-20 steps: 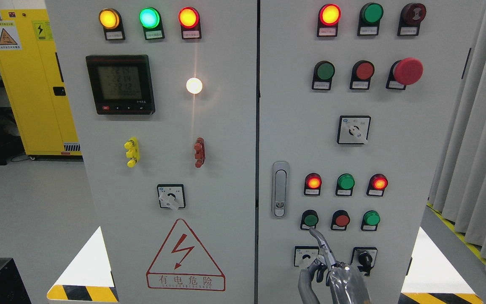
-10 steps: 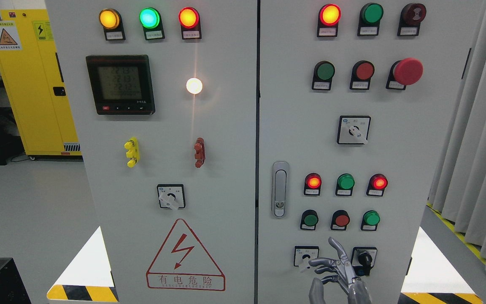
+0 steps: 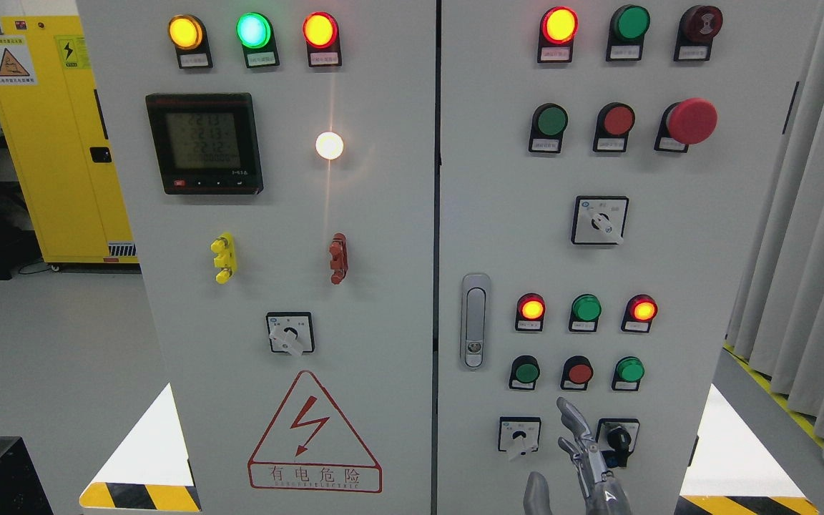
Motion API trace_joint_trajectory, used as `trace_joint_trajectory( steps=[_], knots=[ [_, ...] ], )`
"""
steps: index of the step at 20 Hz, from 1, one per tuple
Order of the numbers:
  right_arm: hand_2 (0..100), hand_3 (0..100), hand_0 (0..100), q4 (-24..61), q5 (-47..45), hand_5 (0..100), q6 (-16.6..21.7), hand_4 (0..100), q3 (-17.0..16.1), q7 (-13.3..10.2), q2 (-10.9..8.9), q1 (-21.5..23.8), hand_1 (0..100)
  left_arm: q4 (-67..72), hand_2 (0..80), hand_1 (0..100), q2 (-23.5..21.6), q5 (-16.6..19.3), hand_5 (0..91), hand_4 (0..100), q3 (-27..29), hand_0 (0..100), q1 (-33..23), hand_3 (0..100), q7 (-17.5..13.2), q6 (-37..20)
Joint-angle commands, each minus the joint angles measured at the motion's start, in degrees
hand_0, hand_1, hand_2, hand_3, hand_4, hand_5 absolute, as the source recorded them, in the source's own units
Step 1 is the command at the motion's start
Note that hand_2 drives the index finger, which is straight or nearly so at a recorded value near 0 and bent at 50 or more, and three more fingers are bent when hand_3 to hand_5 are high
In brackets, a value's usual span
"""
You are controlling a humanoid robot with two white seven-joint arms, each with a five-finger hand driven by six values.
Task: Press green start button
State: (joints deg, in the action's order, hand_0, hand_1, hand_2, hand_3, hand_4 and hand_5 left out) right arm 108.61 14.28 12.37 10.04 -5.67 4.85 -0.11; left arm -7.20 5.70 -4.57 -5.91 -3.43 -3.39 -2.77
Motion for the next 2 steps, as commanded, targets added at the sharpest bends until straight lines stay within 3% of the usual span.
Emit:
trace_joint_trajectory(
  steps=[1,2],
  knots=[
    [0,0,77,0.99,-0.66,0,-0.15,0,1.47,0.05,-0.01,-0.77,79,-0.01,0.0,56,-0.07,0.00,0.0,0,0.02,12,0.00,0,-0.04,0.05],
    [0,0,77,1.08,-0.66,0,-0.15,0,1.47,0.05,-0.01,-0.77,80,-0.01,0.0,56,0.01,0.00,0.0,0,0.02,12,0.00,0,-0.04,0.05]
  ],
)
